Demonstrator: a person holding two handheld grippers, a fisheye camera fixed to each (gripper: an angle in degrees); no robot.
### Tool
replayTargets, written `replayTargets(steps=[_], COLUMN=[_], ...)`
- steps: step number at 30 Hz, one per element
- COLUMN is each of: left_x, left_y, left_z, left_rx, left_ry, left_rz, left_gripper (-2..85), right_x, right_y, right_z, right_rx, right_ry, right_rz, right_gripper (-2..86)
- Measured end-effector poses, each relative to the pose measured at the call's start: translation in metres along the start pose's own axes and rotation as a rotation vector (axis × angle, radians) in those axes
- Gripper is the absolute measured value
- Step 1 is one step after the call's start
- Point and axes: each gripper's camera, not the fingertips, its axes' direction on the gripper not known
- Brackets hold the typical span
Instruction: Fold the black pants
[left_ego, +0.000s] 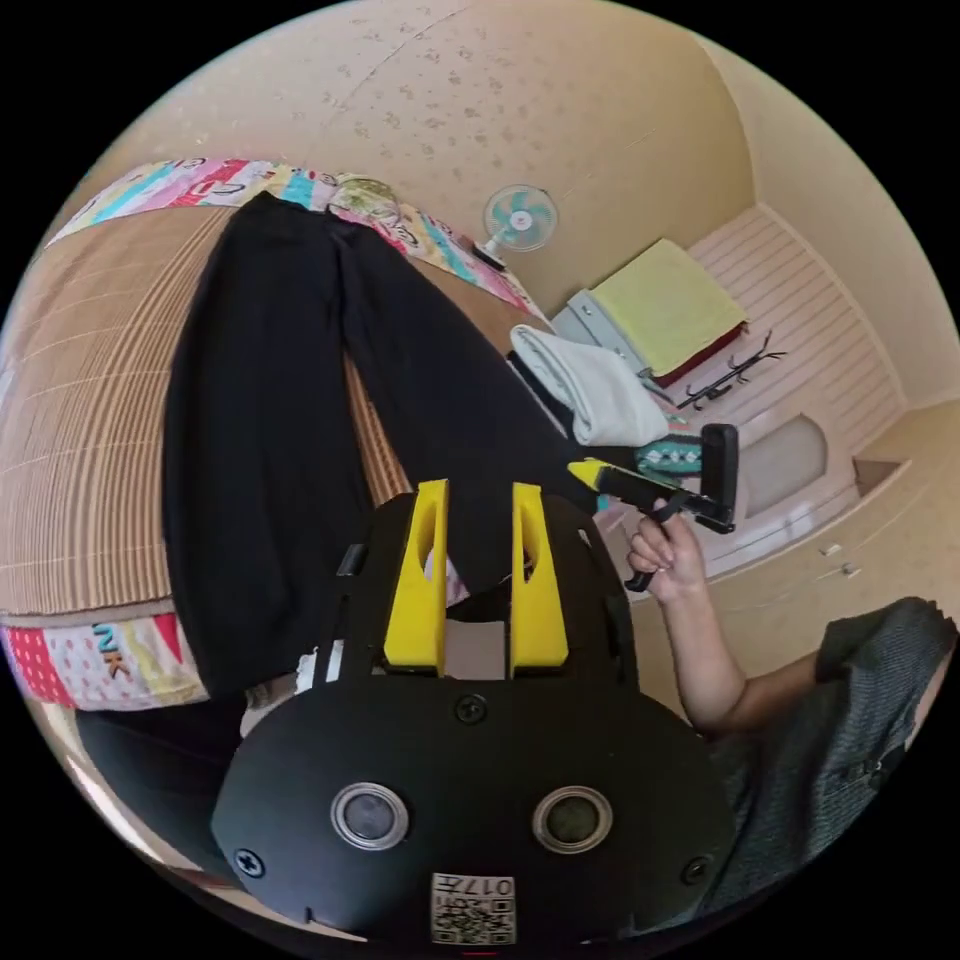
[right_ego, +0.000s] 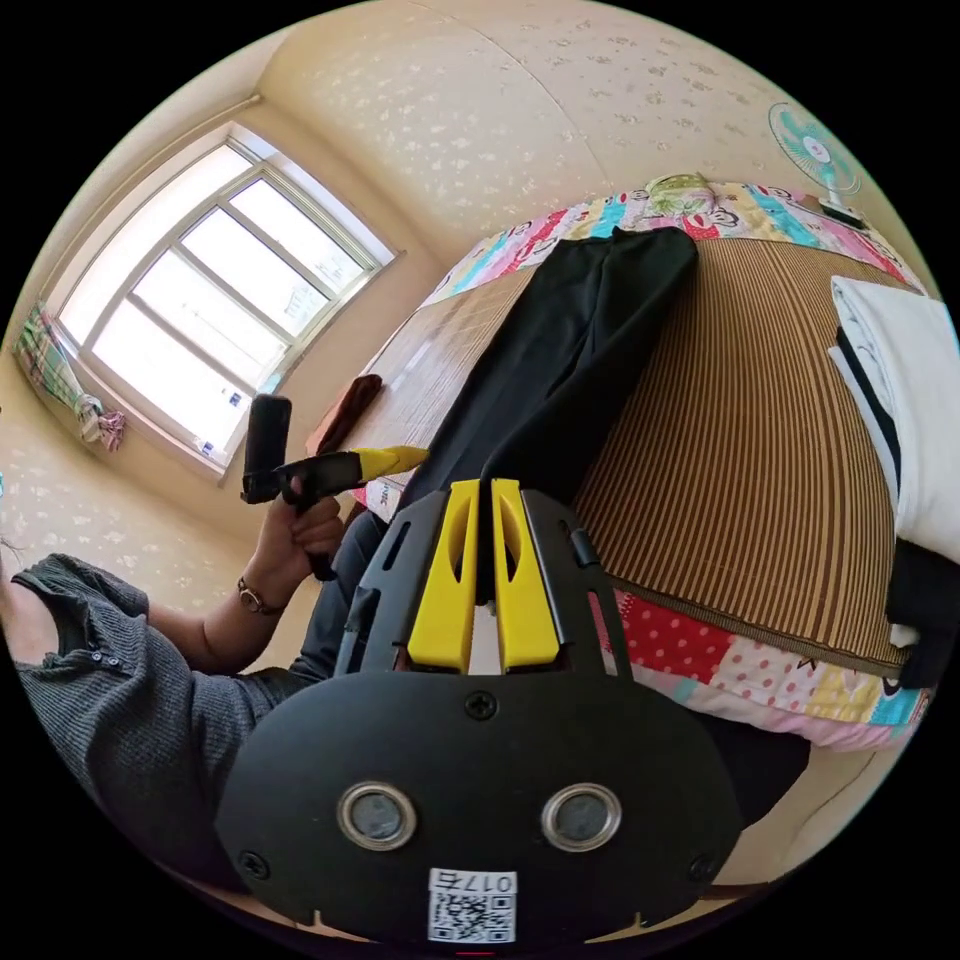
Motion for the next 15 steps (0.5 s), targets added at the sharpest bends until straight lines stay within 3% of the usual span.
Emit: replayTargets(steps=[8, 12, 15], left_x=[-0.049, -0.060, -0.075], left_y=[-0.074, -0.071, -0.062], left_z=[0.039, 0.032, 0.005], left_rx=[-0.213, -0.225, -0.175], left_ry=[-0.056, -0.148, -0.149], left_rz=[-0.111, -0.080, -0.113], left_gripper=[15.8, 6.5, 3.4], right_x=[-0.028, -0.022, 0.023], right_y=[-0.017, -0.033, -0.059], right_z=[0.055, 0.065, 0.050], right_rx=[-0.162, -0.275, -0.204], right_ry=[-0.117, -0.064, -0.018], right_rz=[-0.179, -0.242, -0.147], right_gripper=[3.0, 3.2, 3.5])
